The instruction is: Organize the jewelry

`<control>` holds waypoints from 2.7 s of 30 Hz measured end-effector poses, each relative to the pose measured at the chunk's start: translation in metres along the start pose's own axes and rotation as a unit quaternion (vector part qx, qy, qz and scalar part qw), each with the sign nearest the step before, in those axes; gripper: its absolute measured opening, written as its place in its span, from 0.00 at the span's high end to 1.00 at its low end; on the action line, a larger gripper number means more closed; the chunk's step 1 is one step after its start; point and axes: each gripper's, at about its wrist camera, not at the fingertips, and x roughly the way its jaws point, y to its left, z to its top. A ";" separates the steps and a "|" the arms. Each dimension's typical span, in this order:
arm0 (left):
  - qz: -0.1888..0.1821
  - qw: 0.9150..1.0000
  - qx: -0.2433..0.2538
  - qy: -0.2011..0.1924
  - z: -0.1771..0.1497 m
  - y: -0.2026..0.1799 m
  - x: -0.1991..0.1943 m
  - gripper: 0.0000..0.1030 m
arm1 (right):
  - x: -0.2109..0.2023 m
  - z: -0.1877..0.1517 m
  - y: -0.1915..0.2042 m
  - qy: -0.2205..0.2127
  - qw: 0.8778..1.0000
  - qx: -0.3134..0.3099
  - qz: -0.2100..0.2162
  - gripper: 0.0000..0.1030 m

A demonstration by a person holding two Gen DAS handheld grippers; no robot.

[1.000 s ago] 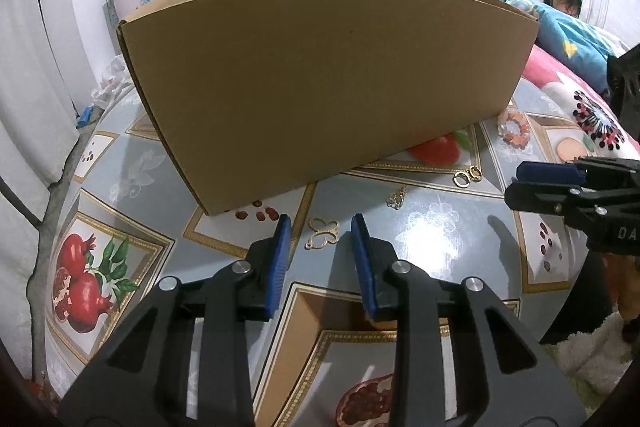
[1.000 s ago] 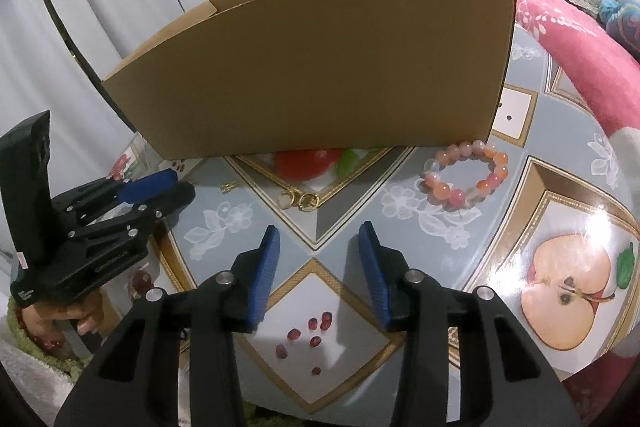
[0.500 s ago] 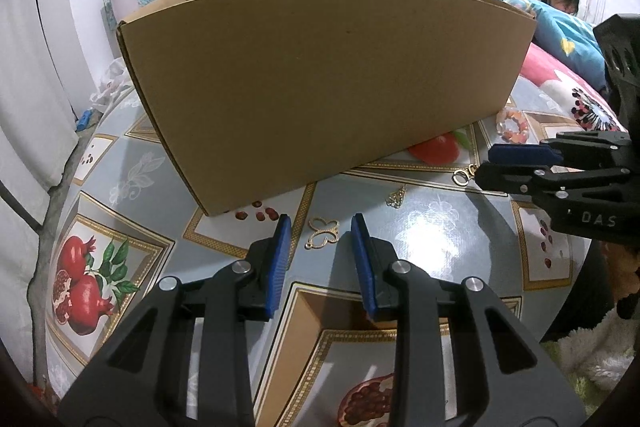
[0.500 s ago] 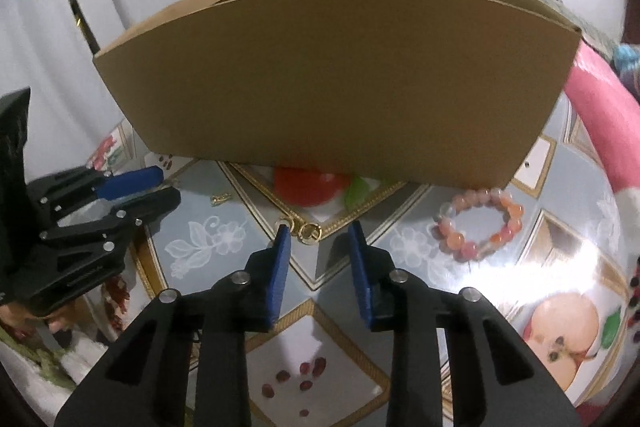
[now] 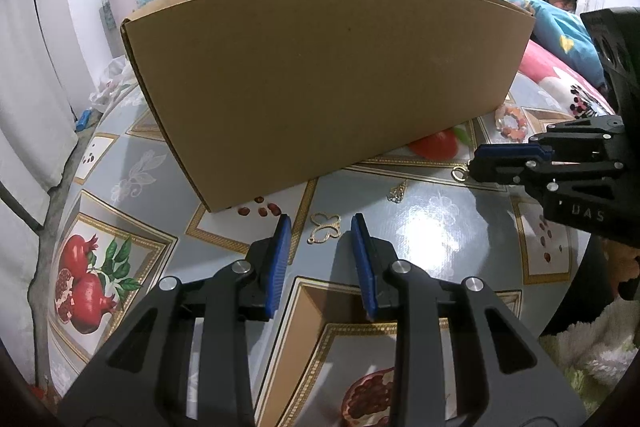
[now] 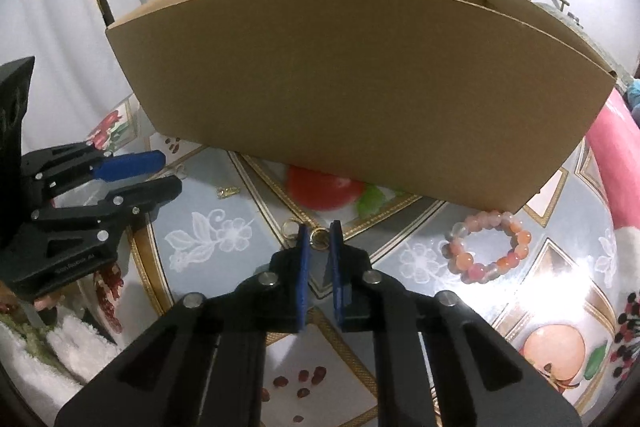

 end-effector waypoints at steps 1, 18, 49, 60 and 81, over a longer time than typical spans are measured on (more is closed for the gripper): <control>0.000 1.000 0.000 0.000 0.000 0.000 0.000 0.71 | 0.001 0.000 0.001 -0.001 1.000 0.000 -0.001 0.91; -0.042 0.998 0.012 -0.045 0.006 -0.016 -0.029 0.71 | -0.018 -0.025 -0.027 -0.003 0.998 0.070 -0.005 0.96; -0.095 0.989 0.117 0.013 0.031 -0.086 0.023 0.84 | -0.028 -0.038 -0.050 -0.025 0.992 0.123 0.026 0.78; -0.095 0.988 0.119 0.013 0.029 -0.084 0.021 0.91 | -0.031 -0.041 -0.049 -0.025 0.992 0.124 0.020 0.78; -0.087 0.992 0.092 0.005 0.014 -0.073 0.009 0.91 | -0.016 -0.022 -0.024 -0.014 1.000 0.013 -0.009 0.67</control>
